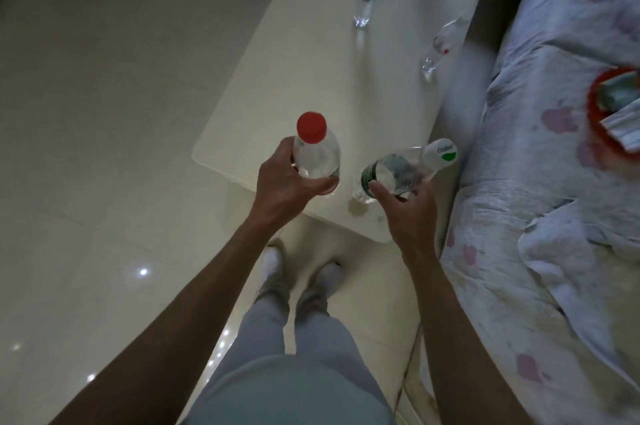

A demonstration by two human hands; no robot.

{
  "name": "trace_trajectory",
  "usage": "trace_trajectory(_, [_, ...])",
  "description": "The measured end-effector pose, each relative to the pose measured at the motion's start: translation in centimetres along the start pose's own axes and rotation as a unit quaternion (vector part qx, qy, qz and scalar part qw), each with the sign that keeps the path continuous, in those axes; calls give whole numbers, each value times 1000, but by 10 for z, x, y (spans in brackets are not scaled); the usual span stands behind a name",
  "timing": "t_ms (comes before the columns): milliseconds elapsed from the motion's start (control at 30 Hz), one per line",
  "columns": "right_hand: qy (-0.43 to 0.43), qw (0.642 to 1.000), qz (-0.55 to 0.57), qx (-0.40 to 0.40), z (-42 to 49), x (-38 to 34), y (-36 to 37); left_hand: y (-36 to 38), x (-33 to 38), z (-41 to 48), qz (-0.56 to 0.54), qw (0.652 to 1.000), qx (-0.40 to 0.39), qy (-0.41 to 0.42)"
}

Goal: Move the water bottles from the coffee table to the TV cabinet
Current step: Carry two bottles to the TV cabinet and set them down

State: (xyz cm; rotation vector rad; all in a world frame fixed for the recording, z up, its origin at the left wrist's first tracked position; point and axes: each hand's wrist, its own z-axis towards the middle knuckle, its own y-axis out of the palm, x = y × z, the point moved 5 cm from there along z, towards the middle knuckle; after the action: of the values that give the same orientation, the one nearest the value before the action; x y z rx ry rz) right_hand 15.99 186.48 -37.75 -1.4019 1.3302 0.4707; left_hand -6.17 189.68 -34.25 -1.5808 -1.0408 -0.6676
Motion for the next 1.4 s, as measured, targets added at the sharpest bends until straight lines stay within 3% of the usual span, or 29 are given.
trace_trajectory(267, [-90,993,-40,-70,-19,-72,-19,-43,48,-36,0,999,41,26])
trace_trajectory(533, [-174,969,-90,-151,-45,-127,12,-91,47,-75,7,994,110,11])
trace_trajectory(800, [-195,948,-115,-226,-88,-161,73,-165,12,-112,-1,984,174,-28])
trace_trajectory(1400, [-232,919,-195,-253,-231,-226,277,-392,-116,-163,3,970,238,-57])
